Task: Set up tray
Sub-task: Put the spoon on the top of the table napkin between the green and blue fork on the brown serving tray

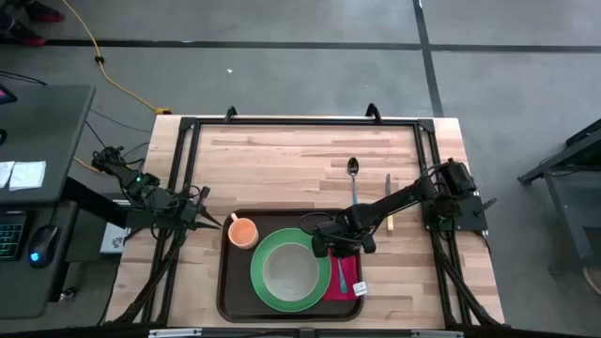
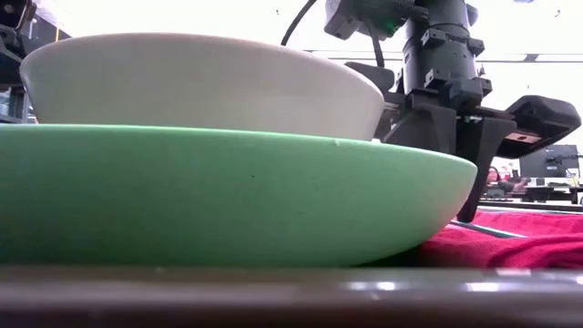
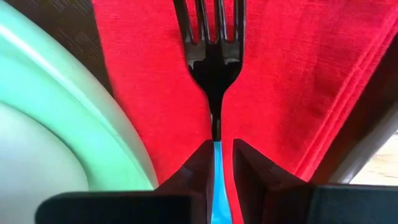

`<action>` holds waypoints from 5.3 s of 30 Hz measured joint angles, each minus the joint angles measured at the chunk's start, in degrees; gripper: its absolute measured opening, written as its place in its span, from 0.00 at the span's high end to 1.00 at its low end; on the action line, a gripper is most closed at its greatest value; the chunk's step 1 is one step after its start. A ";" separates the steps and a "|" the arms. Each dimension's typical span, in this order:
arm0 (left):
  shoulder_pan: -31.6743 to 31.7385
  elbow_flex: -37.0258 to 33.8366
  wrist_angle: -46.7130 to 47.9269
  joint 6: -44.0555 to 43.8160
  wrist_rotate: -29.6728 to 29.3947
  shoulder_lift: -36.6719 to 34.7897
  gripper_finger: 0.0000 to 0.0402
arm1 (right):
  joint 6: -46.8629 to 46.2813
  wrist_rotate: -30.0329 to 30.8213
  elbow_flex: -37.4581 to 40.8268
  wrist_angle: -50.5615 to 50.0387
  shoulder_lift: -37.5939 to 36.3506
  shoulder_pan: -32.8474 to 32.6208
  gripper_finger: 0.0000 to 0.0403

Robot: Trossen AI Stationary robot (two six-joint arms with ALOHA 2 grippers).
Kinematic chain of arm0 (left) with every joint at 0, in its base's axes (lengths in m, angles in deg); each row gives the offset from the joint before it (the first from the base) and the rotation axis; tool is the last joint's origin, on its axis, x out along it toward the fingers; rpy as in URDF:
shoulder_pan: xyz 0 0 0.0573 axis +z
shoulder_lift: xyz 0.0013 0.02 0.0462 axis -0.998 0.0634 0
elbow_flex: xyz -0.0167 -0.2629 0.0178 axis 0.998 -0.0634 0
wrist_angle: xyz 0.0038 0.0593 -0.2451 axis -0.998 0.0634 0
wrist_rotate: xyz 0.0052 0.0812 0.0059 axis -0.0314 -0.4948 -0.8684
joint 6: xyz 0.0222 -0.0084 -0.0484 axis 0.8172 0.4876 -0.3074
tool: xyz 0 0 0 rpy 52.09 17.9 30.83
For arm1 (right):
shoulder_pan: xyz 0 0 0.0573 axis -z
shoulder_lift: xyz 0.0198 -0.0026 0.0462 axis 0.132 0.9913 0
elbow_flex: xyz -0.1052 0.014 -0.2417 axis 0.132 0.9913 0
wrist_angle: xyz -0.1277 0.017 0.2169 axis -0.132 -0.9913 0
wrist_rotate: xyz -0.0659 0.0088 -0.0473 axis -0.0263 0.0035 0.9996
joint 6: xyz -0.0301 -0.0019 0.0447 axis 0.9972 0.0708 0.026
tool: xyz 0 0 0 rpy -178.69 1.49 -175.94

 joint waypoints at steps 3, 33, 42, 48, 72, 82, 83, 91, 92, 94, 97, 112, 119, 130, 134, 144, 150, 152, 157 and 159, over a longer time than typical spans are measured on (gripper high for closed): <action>0.01 0.00 -0.02 0.00 0.01 0.00 0.82 | 0.00 -0.23 0.00 -0.07 -0.25 0.00 0.90; 0.01 0.00 -0.08 -1.60 0.09 0.00 0.82 | 5.25 13.37 -0.02 -25.21 -14.02 4.84 0.92; -0.01 0.00 -0.09 -2.54 0.07 0.00 0.82 | 10.17 16.25 -0.02 -30.34 -16.61 8.65 0.93; 0.01 0.00 -0.08 -2.58 0.07 0.00 0.82 | 10.83 18.97 -0.02 -33.79 -17.98 10.85 0.92; -0.01 0.00 -0.07 -3.06 0.05 0.00 0.82 | 18.30 17.45 -0.02 -39.26 -18.08 20.90 0.88; 0.01 -0.01 -0.08 -3.08 0.05 -0.01 0.82 | 26.92 20.82 -0.02 -23.46 -18.08 24.76 0.88; -0.01 0.00 -0.07 -3.14 0.05 -0.01 0.82 | 27.57 21.38 -0.02 -22.84 -18.08 24.88 0.88; 0.01 0.00 -0.08 -3.17 0.04 0.00 0.82 | 29.96 23.24 -0.02 -22.80 -18.08 28.30 0.87; -0.01 0.00 -0.09 -3.17 0.03 -0.02 0.82 | 30.55 22.90 -0.02 -22.67 -18.08 28.54 0.87; 0.01 0.00 -0.07 -3.18 0.03 0.00 0.82 | 31.15 22.14 -0.02 -22.85 -18.08 28.65 0.87; -0.01 0.00 -0.07 -3.19 0.03 0.00 0.82 | 31.37 22.85 -0.02 -22.78 -18.08 28.23 0.87; 0.01 -0.02 -0.07 -3.21 0.03 0.00 0.82 | 31.20 24.75 0.00 -22.66 -17.90 25.60 0.87; 0.01 0.00 -0.09 -3.39 0.03 0.00 0.82 | 34.98 22.04 0.00 -22.64 -15.99 28.23 0.87; 0.01 0.00 -0.07 -4.52 0.03 -0.01 0.82 | 37.55 21.27 0.02 -21.18 -14.84 29.20 0.82; 0.01 -0.02 -0.07 -4.55 0.03 0.00 0.82 | 37.60 22.35 0.02 -20.89 -14.84 29.20 0.80; 0.01 -0.02 -0.07 -4.63 0.03 0.00 0.82 | 41.15 22.29 1.84 -19.39 -14.84 31.44 0.74; 0.01 -0.02 -0.05 -4.61 0.03 0.00 0.82 | 40.61 20.23 5.75 -16.16 -14.84 32.45 0.72; 0.00 -0.02 -0.06 -4.61 0.03 0.00 0.82 | 40.61 19.13 7.21 -13.39 -14.84 32.76 0.72; 0.00 -0.02 -0.06 -4.66 0.03 0.00 0.82 | 41.29 17.03 10.49 -7.51 -14.84 34.06 0.72; 0.01 0.00 -0.07 -4.67 0.03 0.00 0.82 | 42.06 16.65 11.22 -6.89 -14.84 34.84 0.72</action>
